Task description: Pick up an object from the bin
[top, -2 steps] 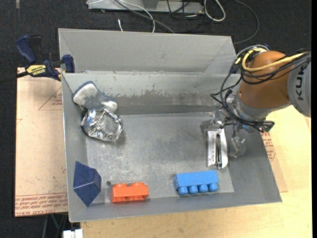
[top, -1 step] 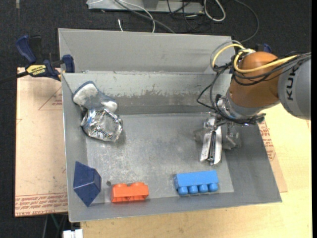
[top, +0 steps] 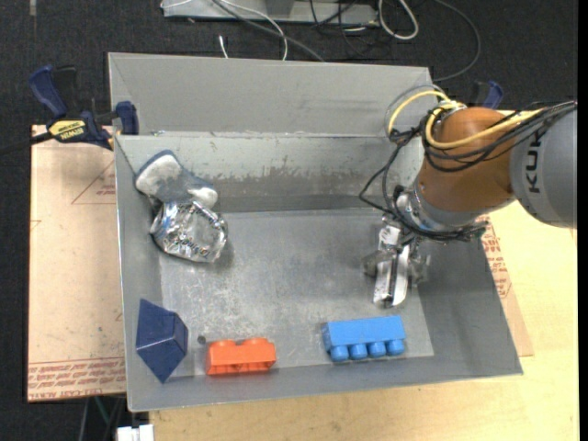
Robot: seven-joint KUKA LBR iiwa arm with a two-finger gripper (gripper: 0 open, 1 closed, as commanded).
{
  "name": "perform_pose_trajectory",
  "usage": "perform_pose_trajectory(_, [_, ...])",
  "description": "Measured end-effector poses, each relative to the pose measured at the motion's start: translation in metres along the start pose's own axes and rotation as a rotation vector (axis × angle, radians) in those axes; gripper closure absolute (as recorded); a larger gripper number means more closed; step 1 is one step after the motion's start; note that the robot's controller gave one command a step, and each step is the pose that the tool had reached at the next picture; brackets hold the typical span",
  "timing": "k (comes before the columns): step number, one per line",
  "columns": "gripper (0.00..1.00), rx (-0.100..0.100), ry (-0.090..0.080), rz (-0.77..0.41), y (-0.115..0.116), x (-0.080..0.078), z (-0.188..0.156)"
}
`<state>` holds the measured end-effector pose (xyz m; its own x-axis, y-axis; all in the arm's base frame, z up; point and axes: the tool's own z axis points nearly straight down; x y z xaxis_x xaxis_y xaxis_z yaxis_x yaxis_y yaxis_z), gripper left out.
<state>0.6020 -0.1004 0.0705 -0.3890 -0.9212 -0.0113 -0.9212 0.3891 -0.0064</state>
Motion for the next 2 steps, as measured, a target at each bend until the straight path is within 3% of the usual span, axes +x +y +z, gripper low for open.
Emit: perform_pose_trajectory(2, [1.0, -0.005, 0.0, 0.001, 0.002, 0.0, -0.014])
